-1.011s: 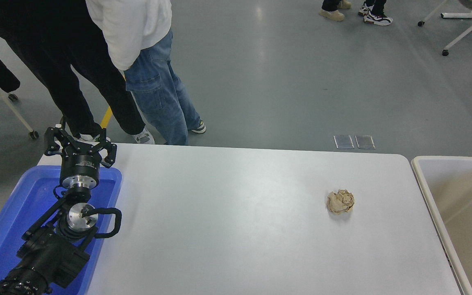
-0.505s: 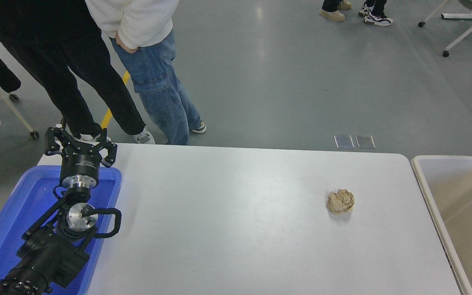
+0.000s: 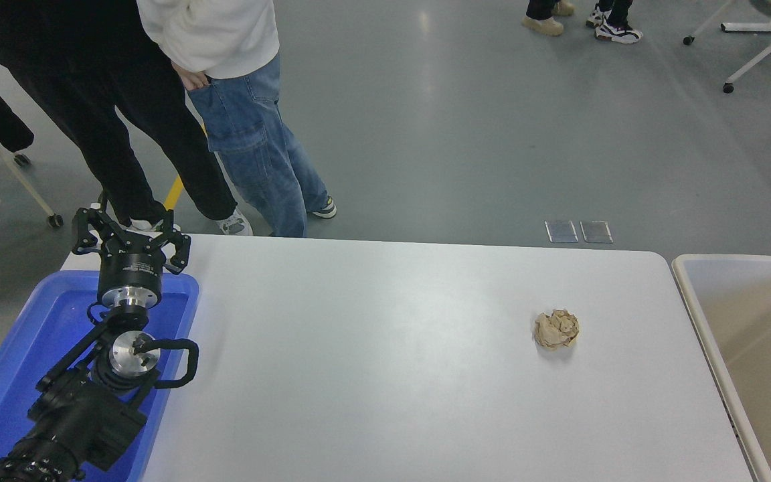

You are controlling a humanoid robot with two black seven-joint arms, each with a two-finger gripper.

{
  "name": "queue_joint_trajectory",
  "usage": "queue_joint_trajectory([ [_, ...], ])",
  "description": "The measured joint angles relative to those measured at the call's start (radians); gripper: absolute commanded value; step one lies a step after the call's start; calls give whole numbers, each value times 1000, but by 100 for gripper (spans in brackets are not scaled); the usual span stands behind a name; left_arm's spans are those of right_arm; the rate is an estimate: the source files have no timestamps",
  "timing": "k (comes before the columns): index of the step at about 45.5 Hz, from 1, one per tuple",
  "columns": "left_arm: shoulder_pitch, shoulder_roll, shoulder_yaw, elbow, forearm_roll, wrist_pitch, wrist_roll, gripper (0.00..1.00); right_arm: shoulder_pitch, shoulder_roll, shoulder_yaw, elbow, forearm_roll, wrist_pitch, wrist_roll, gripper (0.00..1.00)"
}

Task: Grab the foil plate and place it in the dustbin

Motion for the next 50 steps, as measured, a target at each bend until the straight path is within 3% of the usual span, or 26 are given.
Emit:
queue_joint_trajectory([
  [14, 0, 0, 0, 0, 0, 0, 0, 99, 281, 61, -277, 136, -11, 6, 1, 100],
  [28, 0, 0, 0, 0, 0, 0, 0, 99, 532, 220, -514, 266, -13, 27, 4, 100],
  [50, 0, 0, 0, 0, 0, 0, 0, 99, 737, 427, -603, 496, -13, 139, 5, 100],
])
